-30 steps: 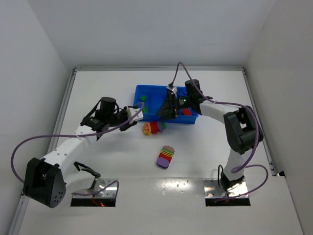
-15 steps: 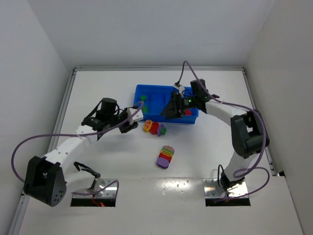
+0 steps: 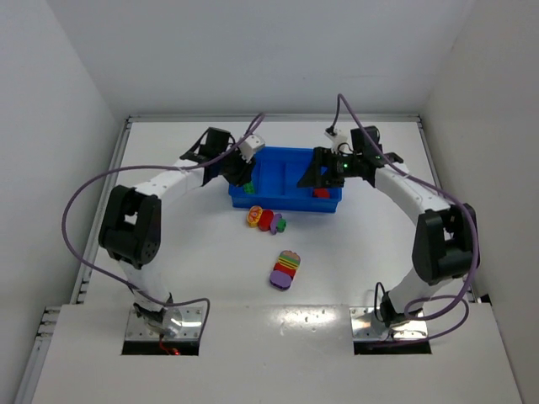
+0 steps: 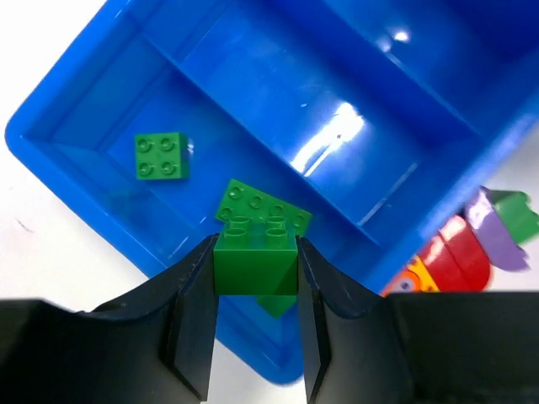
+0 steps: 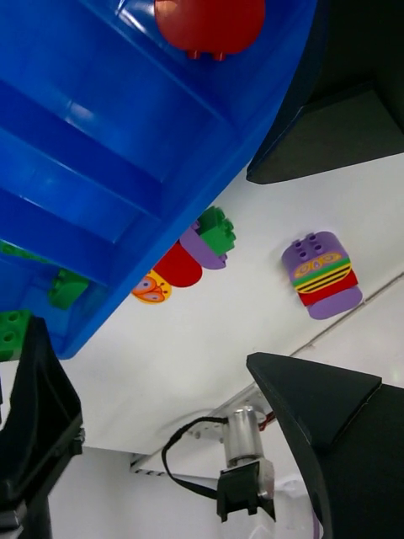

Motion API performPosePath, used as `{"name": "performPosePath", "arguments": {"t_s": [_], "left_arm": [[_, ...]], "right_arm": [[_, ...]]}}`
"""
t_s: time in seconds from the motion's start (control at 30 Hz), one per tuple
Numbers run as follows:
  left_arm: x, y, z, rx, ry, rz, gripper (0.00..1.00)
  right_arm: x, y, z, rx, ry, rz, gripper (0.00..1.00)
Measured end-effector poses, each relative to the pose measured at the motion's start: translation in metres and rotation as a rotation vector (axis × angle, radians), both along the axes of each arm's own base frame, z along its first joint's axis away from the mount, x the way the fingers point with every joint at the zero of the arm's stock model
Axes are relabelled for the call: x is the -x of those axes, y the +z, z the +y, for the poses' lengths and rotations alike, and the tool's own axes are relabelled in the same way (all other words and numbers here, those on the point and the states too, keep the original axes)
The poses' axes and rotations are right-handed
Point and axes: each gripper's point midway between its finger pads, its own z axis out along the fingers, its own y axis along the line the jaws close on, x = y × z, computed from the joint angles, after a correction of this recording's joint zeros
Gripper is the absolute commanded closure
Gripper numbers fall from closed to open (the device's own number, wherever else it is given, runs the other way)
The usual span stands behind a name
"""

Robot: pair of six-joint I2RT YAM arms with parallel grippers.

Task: Sort the legos into containers by color

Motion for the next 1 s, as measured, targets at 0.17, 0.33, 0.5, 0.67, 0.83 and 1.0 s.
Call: {"name": "performPosePath", "arguments": {"t_s": [0.17, 0.33, 0.5, 0.67, 0.83, 1.0], "left_arm": [[-0.009, -0.018, 0.005, -0.032, 0.055, 0.035, 0.41], [-0.012, -0.025, 0.007, -0.041, 0.073, 0.050, 0.26], [-0.011, -0.012, 0.009, 0.063, 0.022, 0.061, 0.22], [0.012, 0.029, 0.024, 0.139, -0.128, 0.012, 0.32], [0.071, 0.049, 0.029, 0.094, -0.310, -0.023, 0.44], [0.147, 0.023, 0.047, 0.014, -0.423, -0.009, 0.37]], "right_arm": [[-0.004, 0.003, -0.010, 0.007, -0.021, -0.016, 0.18], [-0.005, 0.004, -0.015, 0.008, -0.030, -0.022, 0.18], [-0.004, 0.003, -0.016, 0.004, -0.029, -0.015, 0.18], [-0.002, 0.002, -0.016, 0.004, -0.022, -0.018, 0.18], [-0.001, 0.000, -0.017, 0.014, -0.008, -0.028, 0.18], [0.007, -0.008, -0.017, 0.061, 0.050, -0.060, 0.18]]}}
